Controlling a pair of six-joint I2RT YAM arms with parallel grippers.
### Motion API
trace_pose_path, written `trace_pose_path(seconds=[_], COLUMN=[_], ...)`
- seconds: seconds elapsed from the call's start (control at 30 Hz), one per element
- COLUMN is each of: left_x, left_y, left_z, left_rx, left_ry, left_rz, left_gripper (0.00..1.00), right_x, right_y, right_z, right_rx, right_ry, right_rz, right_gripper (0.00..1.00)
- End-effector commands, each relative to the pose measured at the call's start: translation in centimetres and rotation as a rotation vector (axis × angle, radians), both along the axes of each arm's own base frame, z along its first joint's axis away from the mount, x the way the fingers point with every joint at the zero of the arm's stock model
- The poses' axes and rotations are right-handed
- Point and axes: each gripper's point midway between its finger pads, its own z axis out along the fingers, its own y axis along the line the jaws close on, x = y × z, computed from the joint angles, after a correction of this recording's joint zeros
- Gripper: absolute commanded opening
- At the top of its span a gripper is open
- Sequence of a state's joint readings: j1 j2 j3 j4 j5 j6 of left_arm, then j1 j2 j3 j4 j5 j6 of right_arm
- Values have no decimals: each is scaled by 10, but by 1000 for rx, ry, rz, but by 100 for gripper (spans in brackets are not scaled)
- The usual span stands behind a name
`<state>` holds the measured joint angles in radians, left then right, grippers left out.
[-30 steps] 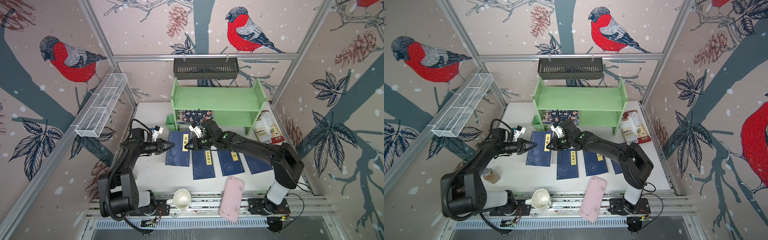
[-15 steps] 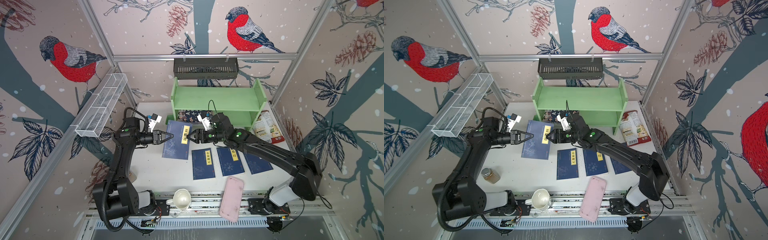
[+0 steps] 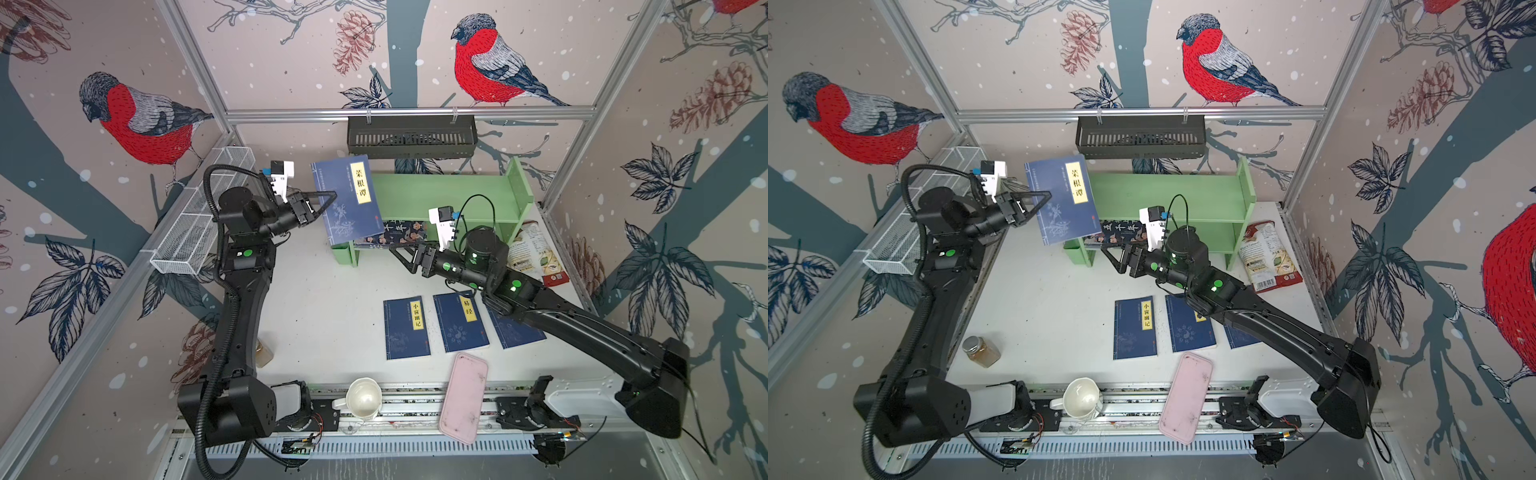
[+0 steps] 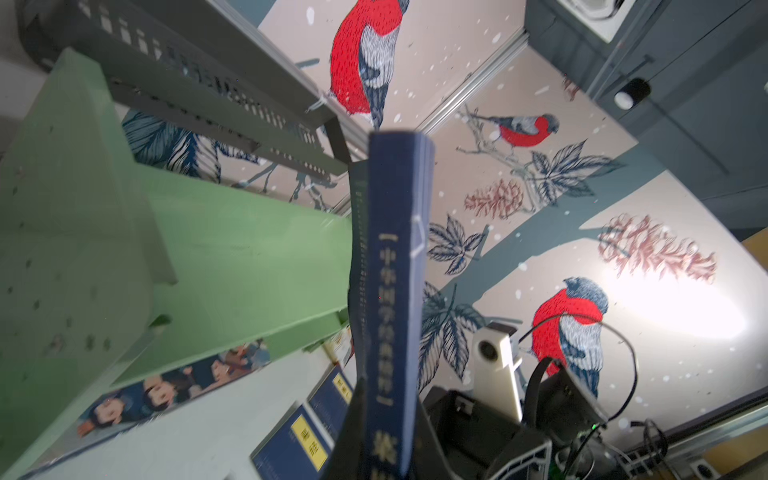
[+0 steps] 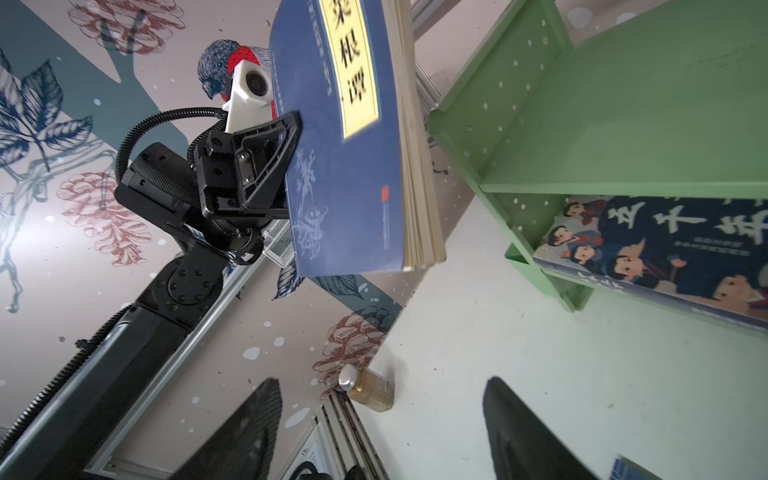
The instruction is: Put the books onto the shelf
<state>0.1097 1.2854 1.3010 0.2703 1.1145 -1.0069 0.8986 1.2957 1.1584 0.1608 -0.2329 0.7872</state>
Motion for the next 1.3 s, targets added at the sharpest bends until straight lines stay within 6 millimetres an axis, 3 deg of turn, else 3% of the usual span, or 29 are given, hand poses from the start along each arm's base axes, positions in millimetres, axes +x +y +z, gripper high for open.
trace_pose_path(seconds=[0.0,0.17,0.4,0.57,0.87,1.0,1.17,1.27], left_x=[-6,-6,0,-2,-5,-4,-3,-3], left_y=[-5,-13,-12,-16,-27,-29,-29,-28], left_z=[53,57,42,36,25,19,10,5], left_rx=[-130,-172,-279,-295,-339,-333,-326,-317], left_ry=[-110,-114,-21,4,53,71,93,94], left_rz=[33,48,25,1,-37,-39,-35,-24], left_gripper=[0,0,1,1,2,2,9,20], right_x=[-4,-6,-2,6,27,35,43,47], right_y=[10,21,32,48,58,58,57,56], right_z=[30,45,63,66,73,79,78,72], right_rx=[134,260,393,401,429,444,437,418], right_ry=[-40,-66,-100,-104,-136,-154,-147,-134], right_rz=[26,46,58,67,29,21,35,53], right_gripper=[77,77,78,78,72,62,33,13])
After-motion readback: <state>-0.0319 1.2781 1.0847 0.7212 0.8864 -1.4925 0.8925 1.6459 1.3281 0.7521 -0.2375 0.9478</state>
